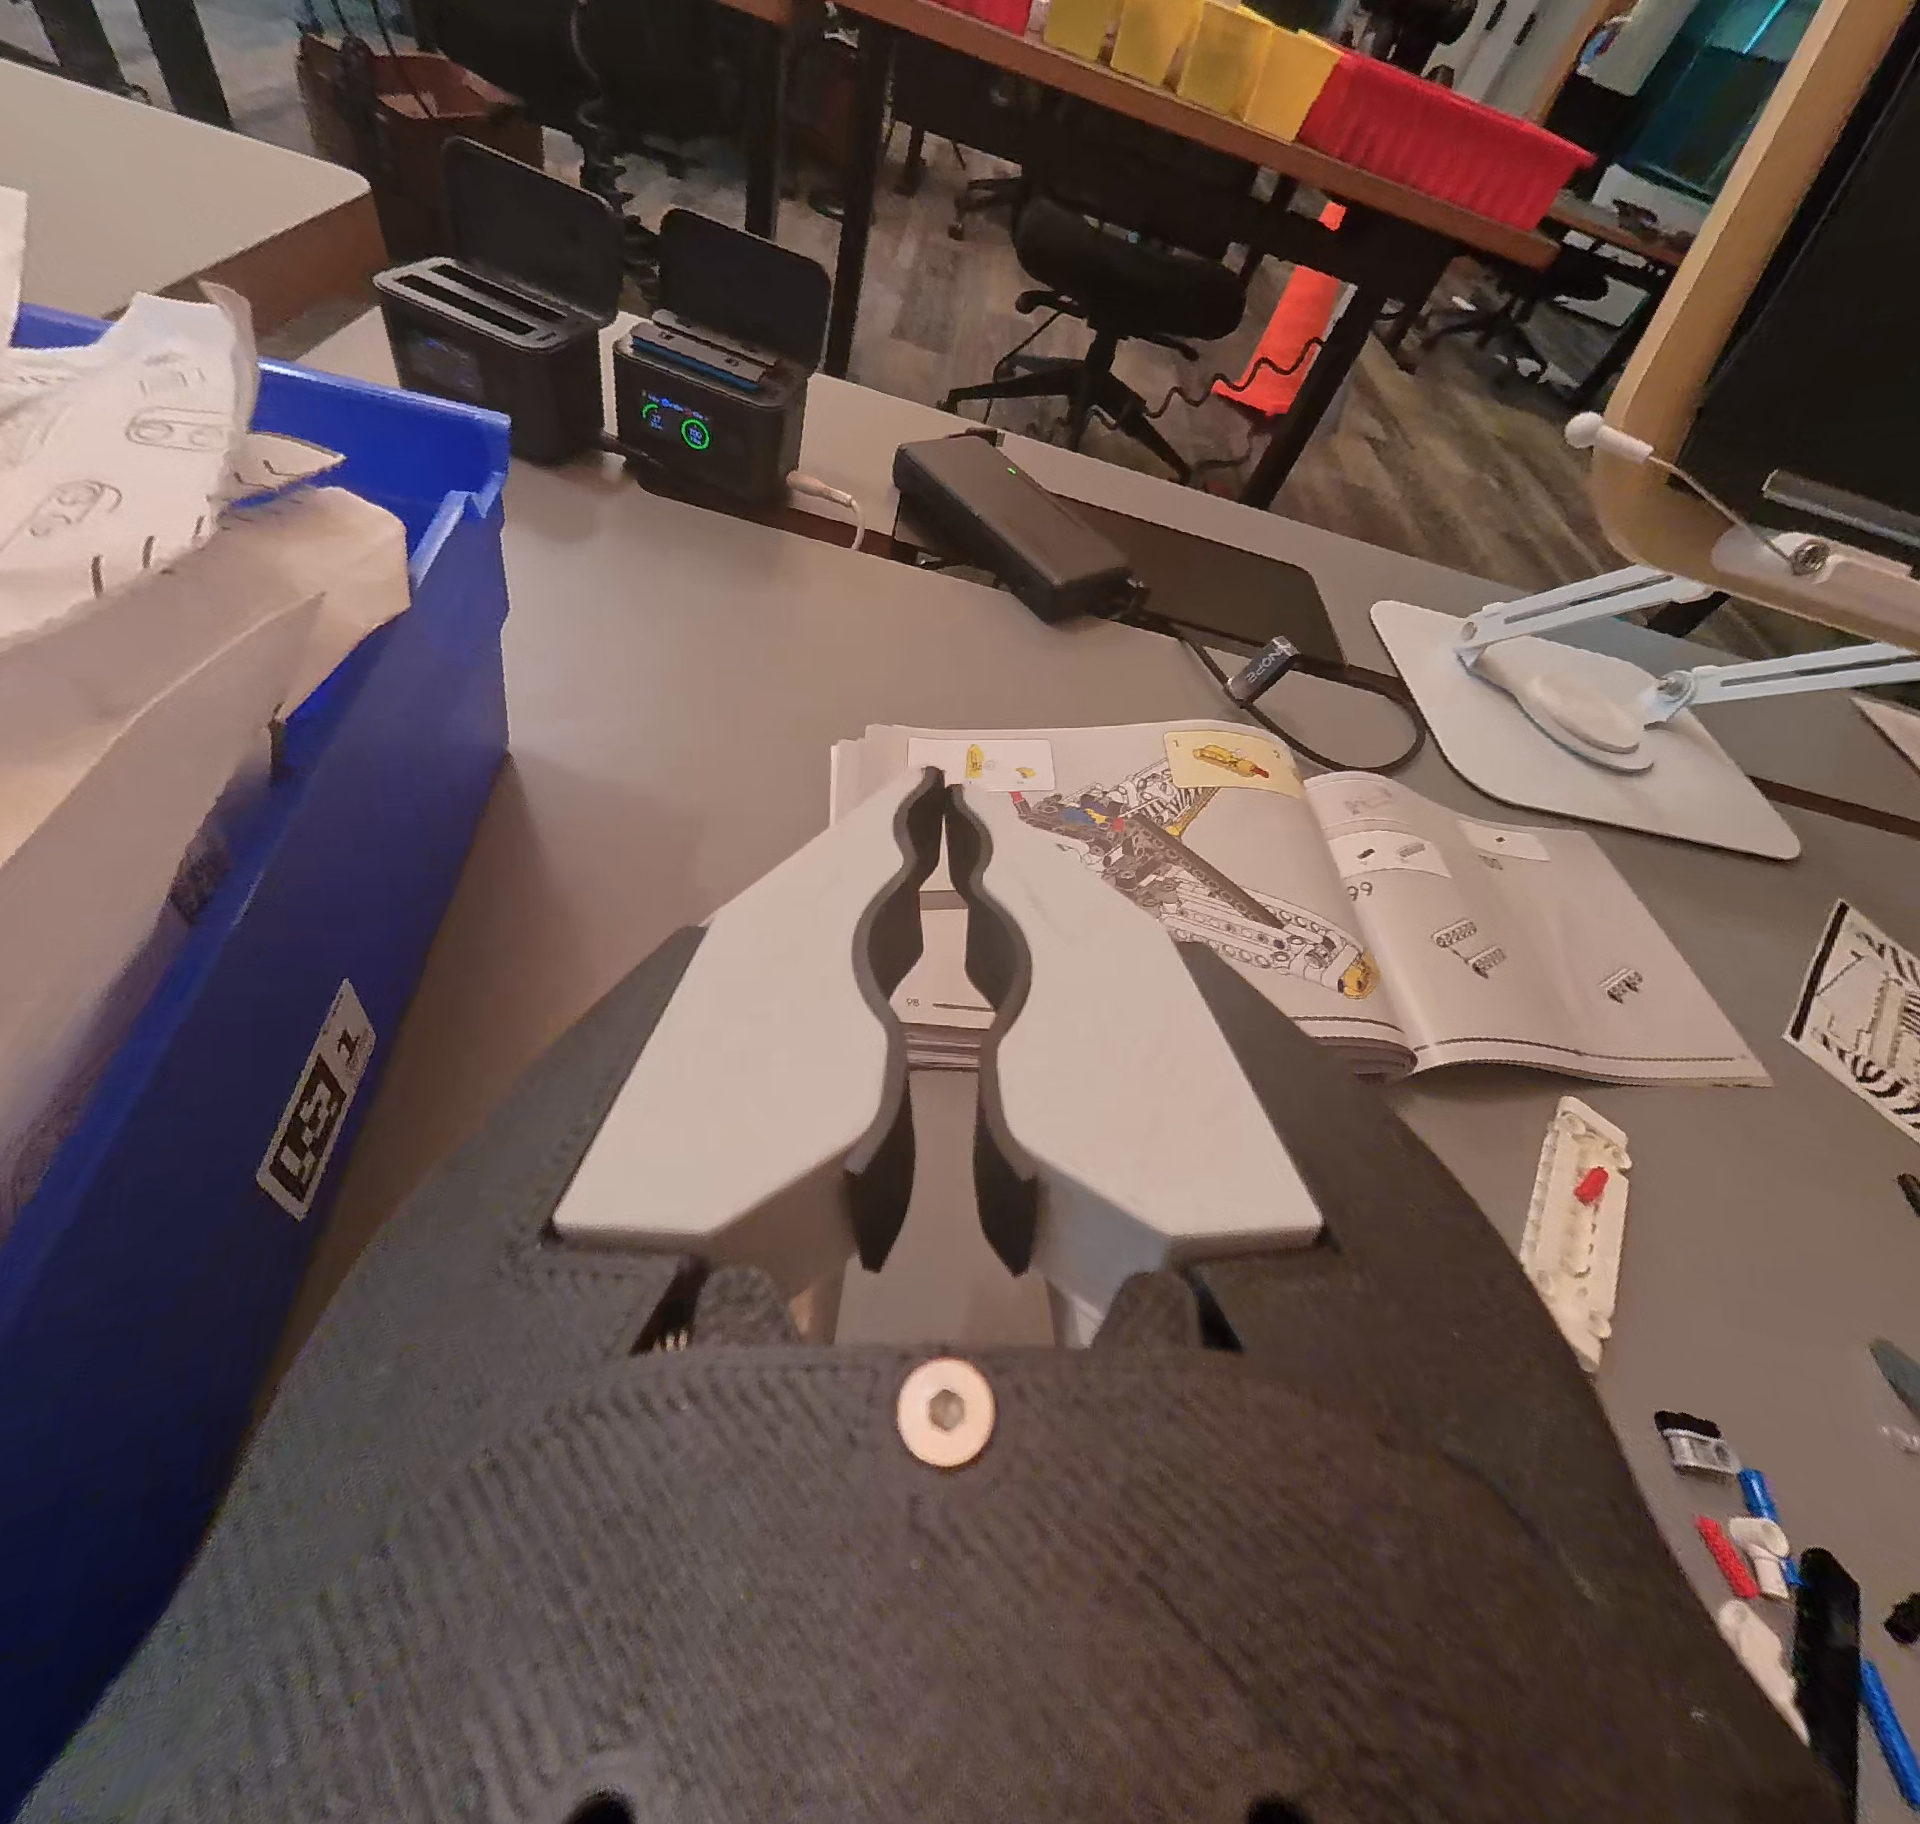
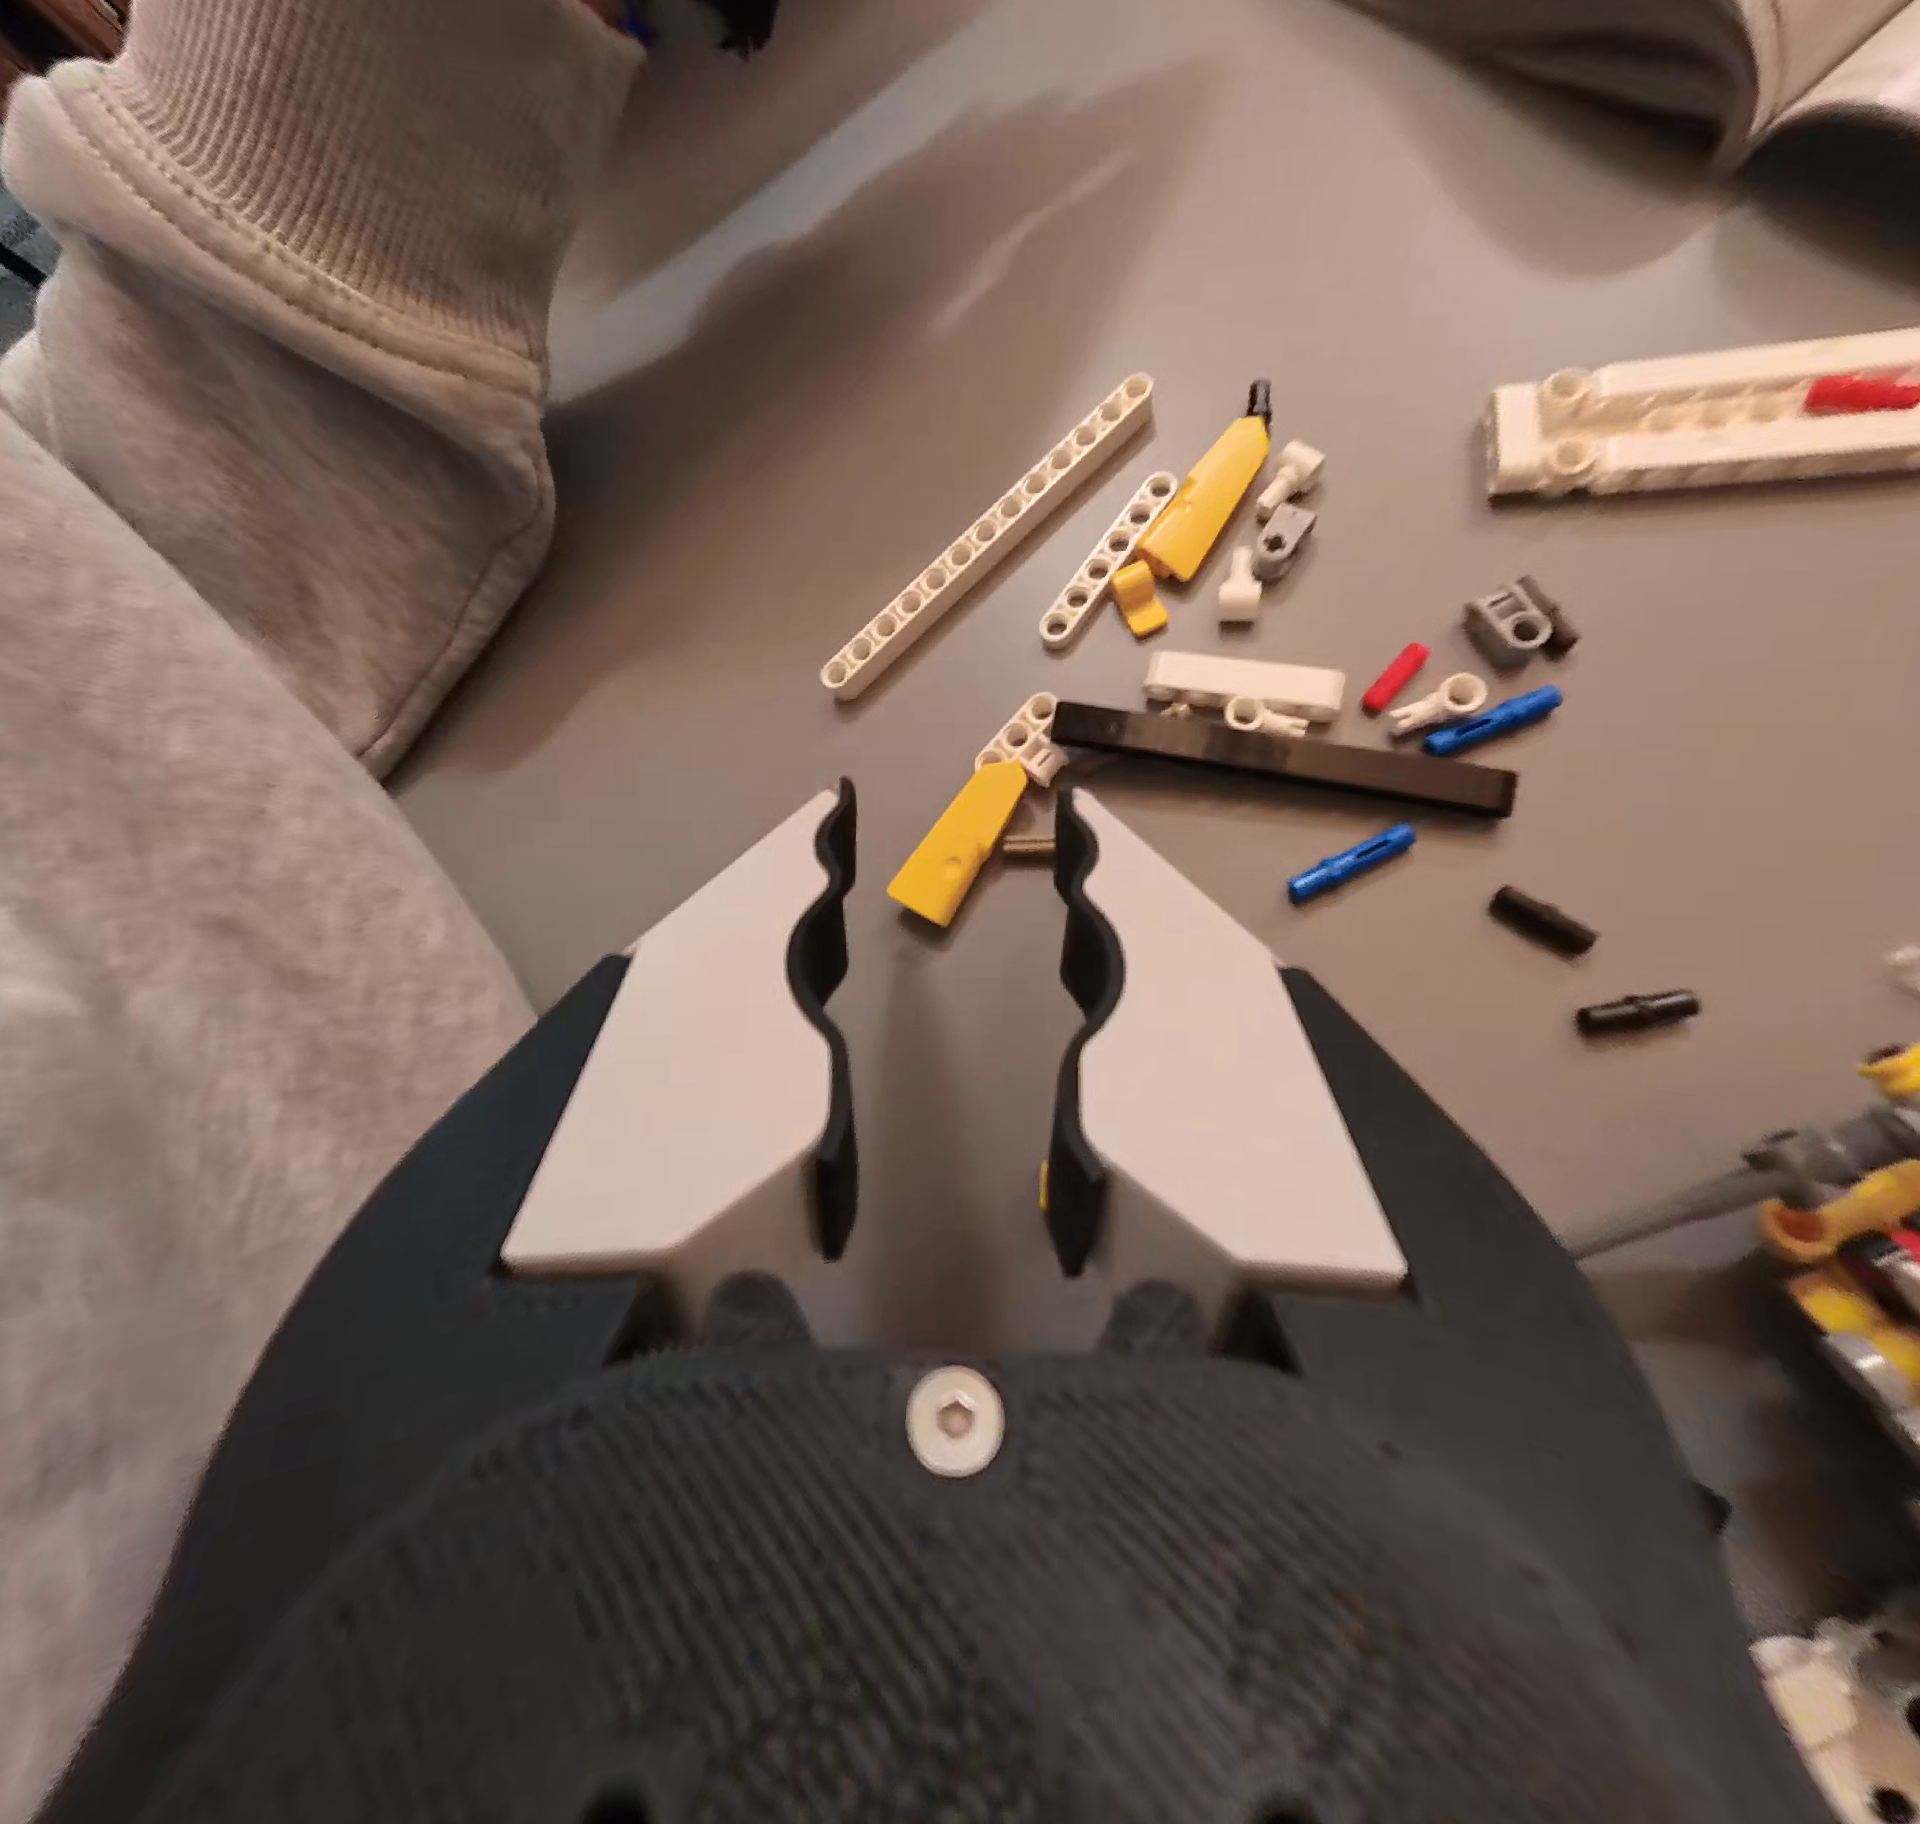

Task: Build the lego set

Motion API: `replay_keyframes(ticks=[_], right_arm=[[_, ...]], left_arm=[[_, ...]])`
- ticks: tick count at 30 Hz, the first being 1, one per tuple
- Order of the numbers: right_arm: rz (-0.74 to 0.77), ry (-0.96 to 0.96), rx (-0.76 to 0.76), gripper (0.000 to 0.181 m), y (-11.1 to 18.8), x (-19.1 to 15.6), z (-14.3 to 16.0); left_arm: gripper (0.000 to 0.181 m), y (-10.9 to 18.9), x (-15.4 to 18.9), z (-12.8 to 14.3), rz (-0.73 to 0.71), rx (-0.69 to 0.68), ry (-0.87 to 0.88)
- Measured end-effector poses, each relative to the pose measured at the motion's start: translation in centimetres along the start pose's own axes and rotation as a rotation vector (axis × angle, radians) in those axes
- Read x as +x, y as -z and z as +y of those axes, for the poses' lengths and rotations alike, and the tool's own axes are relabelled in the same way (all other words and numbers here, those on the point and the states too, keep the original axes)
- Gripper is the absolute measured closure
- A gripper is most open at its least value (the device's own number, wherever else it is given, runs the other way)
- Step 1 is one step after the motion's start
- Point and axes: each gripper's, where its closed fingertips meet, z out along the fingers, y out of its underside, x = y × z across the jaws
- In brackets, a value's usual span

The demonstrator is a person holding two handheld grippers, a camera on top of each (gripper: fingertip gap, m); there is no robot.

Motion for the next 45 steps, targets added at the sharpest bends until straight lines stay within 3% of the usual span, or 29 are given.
replay_keyframes(ticks=[13, 27, 35, 40, 43, 45], right_arm=[[-0.002, 0.081, -0.103, 0.166, -1.1, -0.1, 1.9], [-0.055, -0.027, 0.003, 0.167, 0.0, -0.6, 0.6], [-0.015, -0.026, 0.057, 0.168, 1.4, -2.1, 0.2], [0.021, -0.025, 0.083, 0.168, 1.8, -2.8, 0.2], [0.062, -0.003, 0.093, 0.168, 2.1, -2.6, -0.1], [0.056, -0.014, 0.153, 0.168, 2.6, -2.8, -1.3]], left_arm=[[0.181, -0.5, 0.0, 0.9, -0.053, -0.036, -0.126], [0.181, -0.4, 0.6, 0.9, -0.015, -0.031, -0.116], [0.181, 0.1, 2.5, 0.4, 0.096, 0.003, -0.099], [0.164, 1.2, 6.6, 0.7, 0.367, -0.001, -0.097], [0.155, 3.7, 12.0, 1.6, 0.728, -0.058, -0.056], [0.154, 6.9, 15.4, 1.7, 0.998, -0.081, -0.034]])
